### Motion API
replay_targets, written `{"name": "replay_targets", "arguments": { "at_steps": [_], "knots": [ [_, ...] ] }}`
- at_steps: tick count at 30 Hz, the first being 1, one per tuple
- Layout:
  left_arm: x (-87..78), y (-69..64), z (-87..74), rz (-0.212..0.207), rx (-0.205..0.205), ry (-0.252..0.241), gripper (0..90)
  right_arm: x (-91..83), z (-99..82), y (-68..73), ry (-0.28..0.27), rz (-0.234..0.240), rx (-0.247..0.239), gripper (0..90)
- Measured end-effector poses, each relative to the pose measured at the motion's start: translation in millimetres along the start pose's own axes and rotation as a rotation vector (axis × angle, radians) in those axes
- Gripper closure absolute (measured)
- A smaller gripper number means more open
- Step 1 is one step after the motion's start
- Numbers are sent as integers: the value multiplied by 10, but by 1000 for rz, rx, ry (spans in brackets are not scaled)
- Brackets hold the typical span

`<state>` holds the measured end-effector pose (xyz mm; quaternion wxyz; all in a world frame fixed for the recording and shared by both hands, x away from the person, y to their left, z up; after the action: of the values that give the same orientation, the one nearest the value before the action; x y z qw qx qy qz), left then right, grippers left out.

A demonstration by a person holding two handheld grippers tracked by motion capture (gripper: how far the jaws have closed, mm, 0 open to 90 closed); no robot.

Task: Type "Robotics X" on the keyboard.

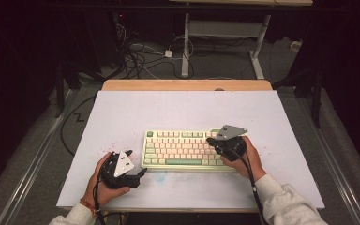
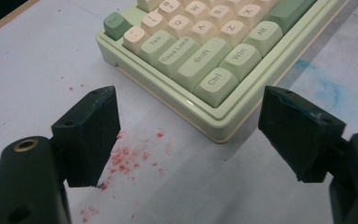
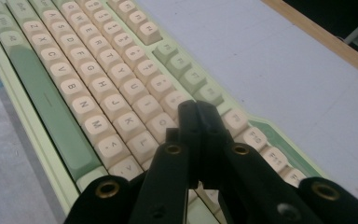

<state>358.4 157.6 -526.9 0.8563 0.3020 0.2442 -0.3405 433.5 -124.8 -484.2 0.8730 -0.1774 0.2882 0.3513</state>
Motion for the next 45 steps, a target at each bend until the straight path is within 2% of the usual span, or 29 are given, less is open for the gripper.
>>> {"name": "replay_targets", "arguments": {
  "at_steps": [5,11,12,14,16,19,28,33,41,42,45],
  "knots": [
    [-12,7,-4,-2,1,-3,193,124,30,88,20,13,-15,900],
    [-22,4,0,-6,5,-7,193,282,20,132,53,19,-28,900],
    [-23,6,0,-5,2,-9,193,282,20,132,53,19,-28,900],
    [-25,18,-2,-6,-13,-17,193,356,-38,132,98,18,-35,900],
    [-27,25,-8,-9,-20,-14,193,351,-32,122,92,16,-33,900],
    [-27,18,-6,-8,-13,-13,194,276,1,145,63,26,-34,900],
    [-16,29,-11,-5,-24,-5,197,-115,117,107,-82,48,4,888],
    [-10,20,-11,-3,-15,3,197,-325,109,39,-137,32,17,856],
    [-9,25,-11,-1,-21,8,205,-539,26,-38,-182,12,20,722],
    [-9,25,-12,-1,-20,10,205,-591,5,-55,-199,-4,25,646],
    [-12,25,-11,-1,-18,12,205,-654,-35,-72,-216,-8,42,525]
  ]
}}
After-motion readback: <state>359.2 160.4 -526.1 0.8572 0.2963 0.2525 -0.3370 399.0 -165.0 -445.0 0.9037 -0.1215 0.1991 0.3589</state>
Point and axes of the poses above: each handheld gripper's, and its own axes: x roughly forward along the jaws, z roughly out of its top, y roughly to its left, the point moved 8 cm from there along x, roughly forward along the jaws, and after that the axes turned 9 degrees about x, right-handed, at the moved point
